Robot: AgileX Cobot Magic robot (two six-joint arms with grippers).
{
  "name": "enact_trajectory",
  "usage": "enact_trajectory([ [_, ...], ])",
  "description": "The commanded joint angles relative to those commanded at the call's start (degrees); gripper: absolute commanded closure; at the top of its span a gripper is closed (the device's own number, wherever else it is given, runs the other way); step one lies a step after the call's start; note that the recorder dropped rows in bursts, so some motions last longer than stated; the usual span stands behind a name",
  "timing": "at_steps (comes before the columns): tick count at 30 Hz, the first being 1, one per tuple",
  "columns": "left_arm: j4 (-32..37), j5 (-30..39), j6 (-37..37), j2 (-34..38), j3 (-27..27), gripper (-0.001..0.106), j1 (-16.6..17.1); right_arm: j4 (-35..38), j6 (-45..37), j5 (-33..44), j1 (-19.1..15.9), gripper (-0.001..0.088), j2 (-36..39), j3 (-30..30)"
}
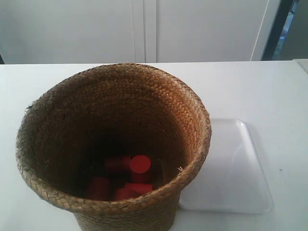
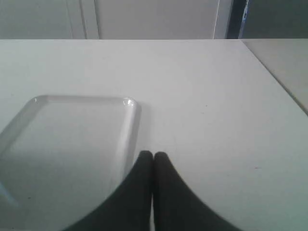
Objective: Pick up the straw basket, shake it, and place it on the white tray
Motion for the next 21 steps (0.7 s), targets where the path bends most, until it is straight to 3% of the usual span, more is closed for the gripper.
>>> enact_trajectory([
  [5,-12.75,-4.51,-0.03,0.00,0.00,0.105,0.00,0.22,0.00,-0.13,0.00,0.0868,0.00,0.00],
  [12,-14.99,-6.20,-2.76,0.00,0.00,0.105,0.00,0.87,1.97,-1.03,0.00,0.0868,0.00,0.00],
  [14,-18.96,-5.00,-7.00,0.00,0.00,0.105,0.00,2.16,6.74,-6.95,0.00,0.0868,0.00,0.00],
  [17,-19.11,-2.80,-7.00,0.00,0.00,0.105,0.00,2.16,8.30,-16.21,0.00,0.0868,0.00,0.00],
  [21,-19.37,-2.78,-7.13,0.00,0.00,0.105,0.00,2.16,8.18,-17.64,0.00,0.0868,0.00,0.00],
])
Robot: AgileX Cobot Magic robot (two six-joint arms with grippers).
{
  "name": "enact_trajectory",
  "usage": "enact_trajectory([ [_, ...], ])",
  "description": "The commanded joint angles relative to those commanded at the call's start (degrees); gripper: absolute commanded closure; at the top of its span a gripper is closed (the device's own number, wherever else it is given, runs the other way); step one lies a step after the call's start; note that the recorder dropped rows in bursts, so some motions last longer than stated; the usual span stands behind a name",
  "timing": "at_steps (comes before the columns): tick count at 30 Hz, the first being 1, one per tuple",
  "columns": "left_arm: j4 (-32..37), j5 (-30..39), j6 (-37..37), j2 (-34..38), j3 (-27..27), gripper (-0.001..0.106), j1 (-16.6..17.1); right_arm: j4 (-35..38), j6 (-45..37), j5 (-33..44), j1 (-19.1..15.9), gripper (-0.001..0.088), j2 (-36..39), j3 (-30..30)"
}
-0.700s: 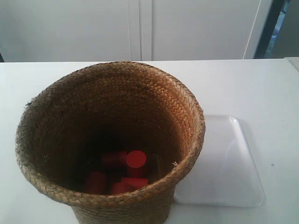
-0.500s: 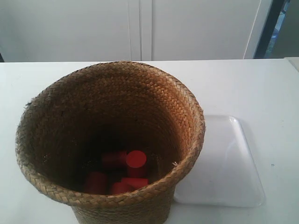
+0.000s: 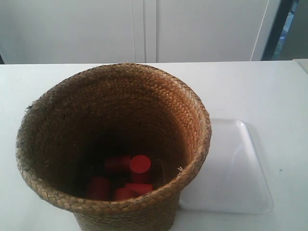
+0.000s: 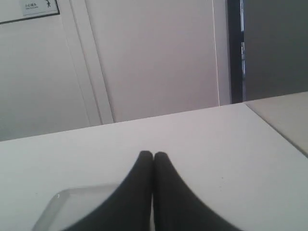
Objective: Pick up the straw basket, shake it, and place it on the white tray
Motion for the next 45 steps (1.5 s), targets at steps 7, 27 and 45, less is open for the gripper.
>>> enact_trajectory([
  [7,-8.09,2.58,-0.24,0.00,0.00,0.105,0.00,1.19,4.27,-6.77,0.00,0.0868,0.00,0.00],
  [27,-13.01,8.90,11.19,5.30,-22.60,0.105,0.00,-0.71,35.68,-22.64,0.00,0.0868,7.68,-17.32],
  [45,-16.92,45.16,23.95,52.27,-56.46,0.105,-3.86,-14.44,15.48,36.93,14.92,0.0868,53.02,-52.70],
])
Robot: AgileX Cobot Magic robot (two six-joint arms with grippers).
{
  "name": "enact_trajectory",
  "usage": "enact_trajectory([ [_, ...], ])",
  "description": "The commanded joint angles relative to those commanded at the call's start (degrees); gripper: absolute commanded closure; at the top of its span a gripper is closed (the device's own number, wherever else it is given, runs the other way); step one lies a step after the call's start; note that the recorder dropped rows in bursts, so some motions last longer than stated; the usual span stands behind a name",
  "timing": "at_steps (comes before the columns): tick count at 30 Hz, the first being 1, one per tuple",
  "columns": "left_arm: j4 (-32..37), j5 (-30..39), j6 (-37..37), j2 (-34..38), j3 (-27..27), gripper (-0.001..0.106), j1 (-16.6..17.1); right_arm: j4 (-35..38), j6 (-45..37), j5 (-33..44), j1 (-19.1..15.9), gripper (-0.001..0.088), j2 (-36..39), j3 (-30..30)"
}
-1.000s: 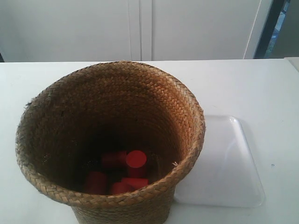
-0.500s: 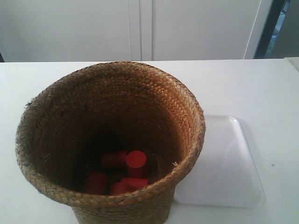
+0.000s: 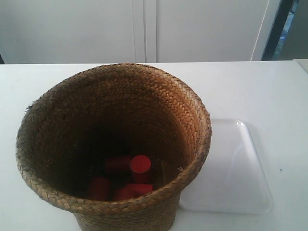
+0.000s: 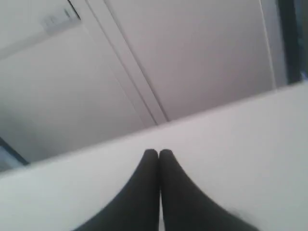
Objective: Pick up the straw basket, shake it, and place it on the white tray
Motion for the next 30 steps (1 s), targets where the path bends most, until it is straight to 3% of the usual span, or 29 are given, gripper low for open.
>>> enact_trajectory([
  [7,-0.01,0.22,0.23,0.29,-1.95,0.105,0.00,22.04,-21.67,18.56,0.42,0.0868,4.83,-5.97],
  [10,-1.24,0.69,0.23,0.29,-1.95,0.105,0.00,26.99,-25.41,24.65,0.42,0.0868,6.33,-7.58],
  [18,-5.49,-0.47,0.23,0.29,-1.95,0.103,0.00,33.27,-28.47,20.07,0.42,0.0849,6.45,-7.56],
  [21,-7.05,2.20,0.23,0.29,-1.95,0.089,0.00,36.90,-29.26,21.23,0.42,0.0724,6.70,-7.46],
  [24,-6.66,4.13,0.23,0.29,-1.95,0.067,0.00,40.70,-31.64,22.37,0.42,0.0442,7.43,-7.46],
  [26,-6.45,3.86,0.23,0.29,-1.95,0.047,0.00,41.50,-31.64,22.69,0.42,0.0228,8.24,-7.46],
  [27,-6.45,3.22,0.23,0.29,-1.95,0.039,0.00,41.50,-31.64,22.80,0.42,0.0168,8.45,-7.46],
  [28,-6.65,2.81,0.11,0.38,-1.95,0.031,0.00,41.50,-31.64,22.80,0.42,0.0131,8.94,-7.46],
  [30,-7.93,2.39,0.11,0.50,-1.95,0.023,0.00,42.14,-31.64,22.80,0.42,0.0141,9.80,-7.46],
])
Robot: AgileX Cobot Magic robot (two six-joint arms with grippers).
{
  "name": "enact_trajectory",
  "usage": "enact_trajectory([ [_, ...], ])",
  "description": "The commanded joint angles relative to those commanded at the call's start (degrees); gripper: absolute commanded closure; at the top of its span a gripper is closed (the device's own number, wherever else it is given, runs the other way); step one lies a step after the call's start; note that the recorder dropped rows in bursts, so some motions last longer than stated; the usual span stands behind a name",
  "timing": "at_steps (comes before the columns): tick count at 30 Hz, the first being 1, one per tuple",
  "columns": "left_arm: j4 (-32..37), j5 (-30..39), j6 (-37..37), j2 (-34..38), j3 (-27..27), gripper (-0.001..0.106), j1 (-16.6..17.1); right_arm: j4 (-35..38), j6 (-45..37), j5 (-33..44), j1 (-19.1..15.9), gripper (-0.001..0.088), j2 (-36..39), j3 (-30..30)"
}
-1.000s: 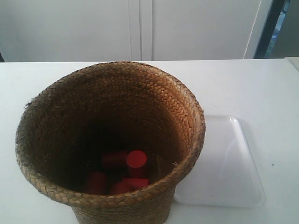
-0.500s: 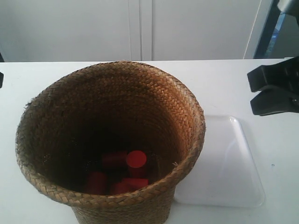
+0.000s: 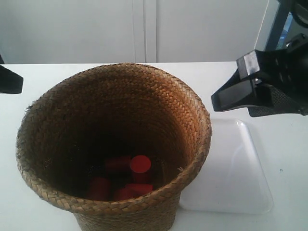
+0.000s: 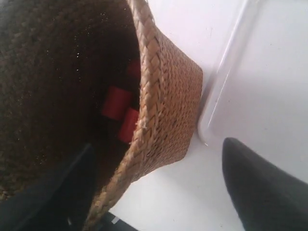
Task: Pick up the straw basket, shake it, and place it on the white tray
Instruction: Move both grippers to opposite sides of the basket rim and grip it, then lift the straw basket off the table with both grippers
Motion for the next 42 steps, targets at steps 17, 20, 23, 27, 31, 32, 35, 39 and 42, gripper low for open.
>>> enact_trajectory([
  [17,-3.75,1.47,3.00,10.99,0.00,0.022,-0.09,8.98,-5.67,-2.58,0.23,0.0153,9.93,0.00],
  [20,-5.76,2.49,5.72,12.82,0.00,0.022,-0.09,10.79,-7.34,-2.58,0.23,0.0153,11.85,0.00],
  [23,-5.88,2.49,6.61,14.06,0.00,0.022,-0.09,11.01,-7.46,-2.67,0.23,0.0175,13.86,0.00],
  [27,-5.88,2.39,6.85,15.50,0.00,0.022,-0.09,12.13,-7.46,-2.82,0.23,0.0235,16.66,0.00],
  [31,-5.91,2.28,7.46,17.01,0.55,0.024,-0.09,12.71,-8.78,-3.55,0.23,0.0239,18.62,0.00],
  [32,-5.91,2.03,7.64,17.44,1.02,0.025,-0.09,12.98,-10.09,-3.71,0.23,0.0239,19.11,0.00],
  [35,-6.01,2.09,7.60,18.73,1.72,0.032,-0.09,13.85,-11.40,-4.28,0.23,0.0280,19.66,0.00],
  [39,-6.99,2.21,7.60,19.36,1.72,0.052,-0.09,16.45,-11.40,-5.54,0.23,0.0436,19.66,0.00],
  [42,-8.26,2.21,7.60,19.36,1.72,0.073,-0.09,20.71,-11.40,-5.95,0.23,0.0565,19.66,0.00],
])
